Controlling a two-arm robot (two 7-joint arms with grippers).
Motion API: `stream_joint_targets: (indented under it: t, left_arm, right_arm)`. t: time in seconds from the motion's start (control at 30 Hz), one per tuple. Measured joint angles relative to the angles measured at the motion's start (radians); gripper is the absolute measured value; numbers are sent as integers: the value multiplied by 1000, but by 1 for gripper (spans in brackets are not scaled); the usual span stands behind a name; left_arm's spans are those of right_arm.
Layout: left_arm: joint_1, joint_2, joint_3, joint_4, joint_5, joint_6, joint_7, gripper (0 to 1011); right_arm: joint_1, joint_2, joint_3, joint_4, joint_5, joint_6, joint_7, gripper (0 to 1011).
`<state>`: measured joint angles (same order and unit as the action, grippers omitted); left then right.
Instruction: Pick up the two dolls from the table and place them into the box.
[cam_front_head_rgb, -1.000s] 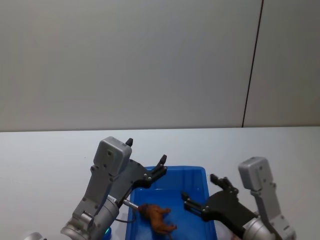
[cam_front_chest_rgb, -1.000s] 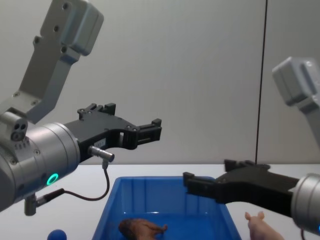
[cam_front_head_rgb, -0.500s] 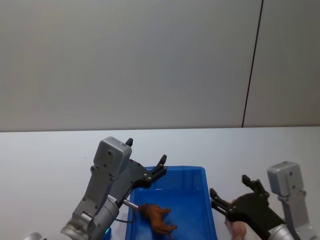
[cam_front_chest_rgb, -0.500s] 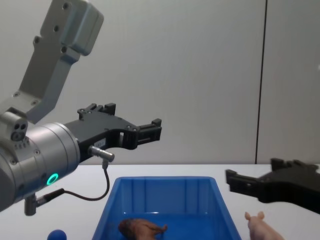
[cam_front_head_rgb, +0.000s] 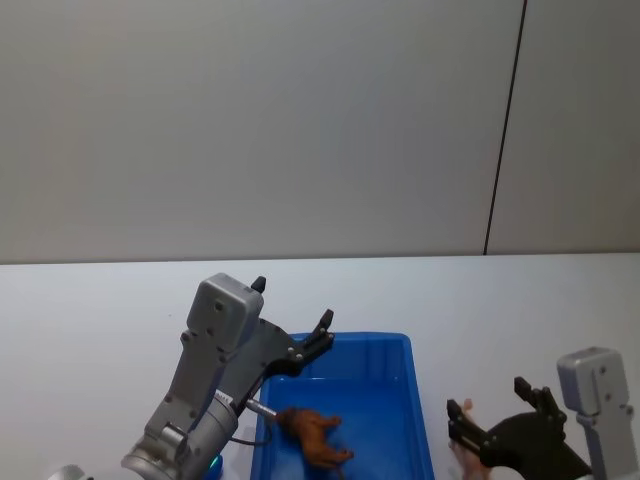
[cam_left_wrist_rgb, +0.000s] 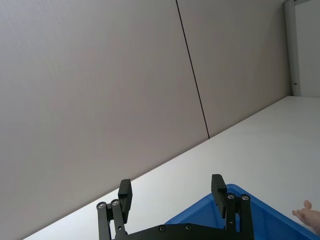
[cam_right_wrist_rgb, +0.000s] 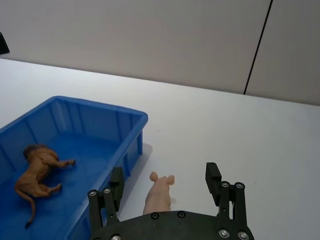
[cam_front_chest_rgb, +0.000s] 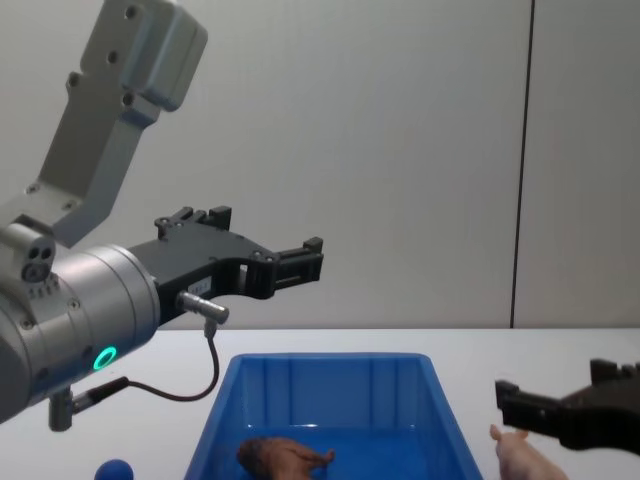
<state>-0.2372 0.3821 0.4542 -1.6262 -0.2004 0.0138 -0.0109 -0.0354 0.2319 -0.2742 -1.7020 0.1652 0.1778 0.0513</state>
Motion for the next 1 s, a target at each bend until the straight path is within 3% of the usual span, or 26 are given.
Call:
stream_joint_targets:
  t: [0.7,1.0]
  left_arm:
    - [0,0,0,0,0,0,0,1001]
    - [0,0,0,0,0,0,0,1001]
  right_arm:
    - [10,-38,-20,94,-8,25,0,1001]
    - [19,-55,-27,128,-9,46,-1,760]
